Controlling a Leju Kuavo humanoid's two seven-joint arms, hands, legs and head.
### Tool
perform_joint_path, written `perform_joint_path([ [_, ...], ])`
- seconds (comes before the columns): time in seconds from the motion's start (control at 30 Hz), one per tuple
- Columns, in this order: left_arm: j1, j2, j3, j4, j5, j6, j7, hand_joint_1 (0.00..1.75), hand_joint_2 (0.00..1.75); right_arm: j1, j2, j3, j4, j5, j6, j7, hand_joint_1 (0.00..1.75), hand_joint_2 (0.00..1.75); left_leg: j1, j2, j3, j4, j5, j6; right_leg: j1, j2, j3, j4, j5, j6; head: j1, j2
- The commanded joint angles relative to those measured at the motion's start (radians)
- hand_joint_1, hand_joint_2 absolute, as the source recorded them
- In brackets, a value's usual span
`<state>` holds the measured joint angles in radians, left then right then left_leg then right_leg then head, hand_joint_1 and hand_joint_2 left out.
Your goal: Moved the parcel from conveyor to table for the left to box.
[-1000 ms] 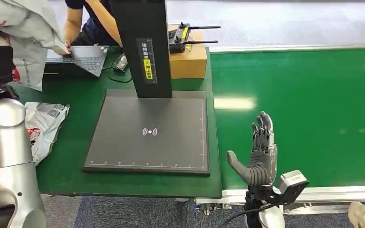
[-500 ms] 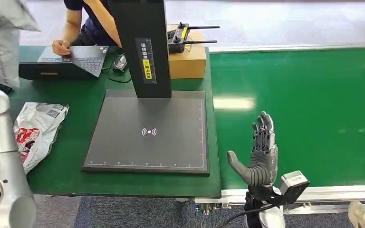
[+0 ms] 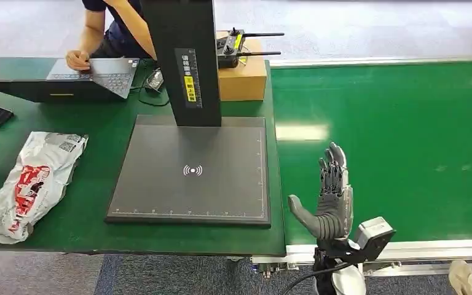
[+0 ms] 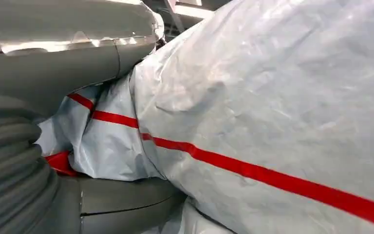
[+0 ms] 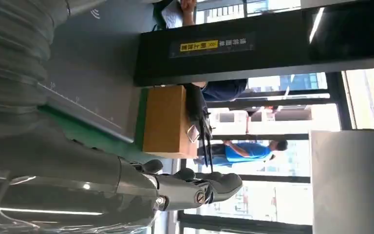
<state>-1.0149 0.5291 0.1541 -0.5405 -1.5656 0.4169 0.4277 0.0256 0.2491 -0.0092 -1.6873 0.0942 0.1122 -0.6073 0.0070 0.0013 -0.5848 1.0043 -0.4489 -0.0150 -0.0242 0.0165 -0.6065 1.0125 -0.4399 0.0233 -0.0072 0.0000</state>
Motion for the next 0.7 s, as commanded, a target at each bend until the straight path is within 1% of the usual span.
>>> perform_joint_path([
  [0.03, -0.086, 0.063, -0.040, 0.212, -0.005, -0.054, 0.037, 1.52, 1.75, -0.030, 0.018, -0.017, 0.040, 0.000, 0.006, 0.006, 0.00, 1.75, 0.001, 0.000, 0.000, 0.001, -0.001, 0.000, 0.001, -0.001, 0.001, 0.000, 0.000, -0.002, 0.000, 0.000],
  [0.07, -0.085, 0.062, -0.037, 0.215, -0.005, -0.056, 0.038, 0.44, 1.75, -0.030, 0.018, -0.018, 0.041, 0.001, 0.007, 0.006, 0.00, 1.75, 0.001, 0.000, 0.001, 0.001, -0.001, 0.000, 0.002, -0.001, 0.002, -0.001, 0.000, -0.002, 0.000, 0.000],
  [0.1, -0.084, 0.060, -0.028, 0.220, -0.002, -0.059, 0.038, 0.07, 1.75, -0.031, 0.017, -0.019, 0.043, 0.001, 0.007, 0.006, 0.00, 1.75, 0.001, 0.000, 0.000, 0.001, 0.000, 0.000, 0.001, -0.001, 0.001, -0.001, 0.000, -0.002, 0.000, 0.000],
  [0.17, -0.080, 0.055, -0.018, 0.228, -0.003, -0.076, 0.048, 0.00, 1.75, -0.035, 0.017, -0.019, 0.046, 0.003, 0.012, 0.009, 0.00, 1.75, 0.001, -0.001, -0.001, 0.001, 0.000, 0.000, 0.001, -0.002, 0.001, -0.001, 0.000, -0.001, 0.000, 0.000],
  [0.37, -0.074, 0.021, 0.031, 0.221, -0.002, -0.060, 0.025, 0.00, 1.75, -0.039, 0.017, -0.029, 0.045, 0.008, 0.024, 0.013, 0.00, 1.75, 0.001, -0.002, 0.000, 0.001, 0.000, 0.000, 0.002, -0.004, 0.002, -0.002, 0.001, -0.002, 0.000, 0.000],
  [0.57, -0.079, 0.021, 0.032, 0.220, -0.005, -0.065, 0.024, 0.00, 1.75, -0.042, 0.018, -0.028, 0.046, 0.008, 0.025, 0.013, 0.00, 1.75, 0.001, -0.002, -0.002, 0.002, 0.000, 0.000, 0.002, -0.003, 0.000, -0.001, 0.001, -0.001, 0.000, 0.000],
  [0.63, -0.079, 0.021, 0.032, 0.220, -0.005, -0.065, 0.024, 0.00, 1.75, -0.042, 0.018, -0.028, 0.046, 0.008, 0.025, 0.013, 0.00, 1.75, 0.002, -0.003, 0.000, 0.001, 0.000, 0.000, 0.003, -0.005, 0.003, -0.002, 0.001, -0.003, 0.000, 0.000],
  [0.7, -0.079, 0.021, 0.032, 0.220, -0.005, -0.065, 0.024, 0.00, 1.75, -0.042, 0.018, -0.028, 0.046, 0.008, 0.025, 0.013, 0.00, 1.75, 0.001, -0.003, -0.001, 0.002, 0.000, 0.000, 0.002, -0.003, 0.001, -0.002, 0.001, -0.001, 0.000, 0.000],
])
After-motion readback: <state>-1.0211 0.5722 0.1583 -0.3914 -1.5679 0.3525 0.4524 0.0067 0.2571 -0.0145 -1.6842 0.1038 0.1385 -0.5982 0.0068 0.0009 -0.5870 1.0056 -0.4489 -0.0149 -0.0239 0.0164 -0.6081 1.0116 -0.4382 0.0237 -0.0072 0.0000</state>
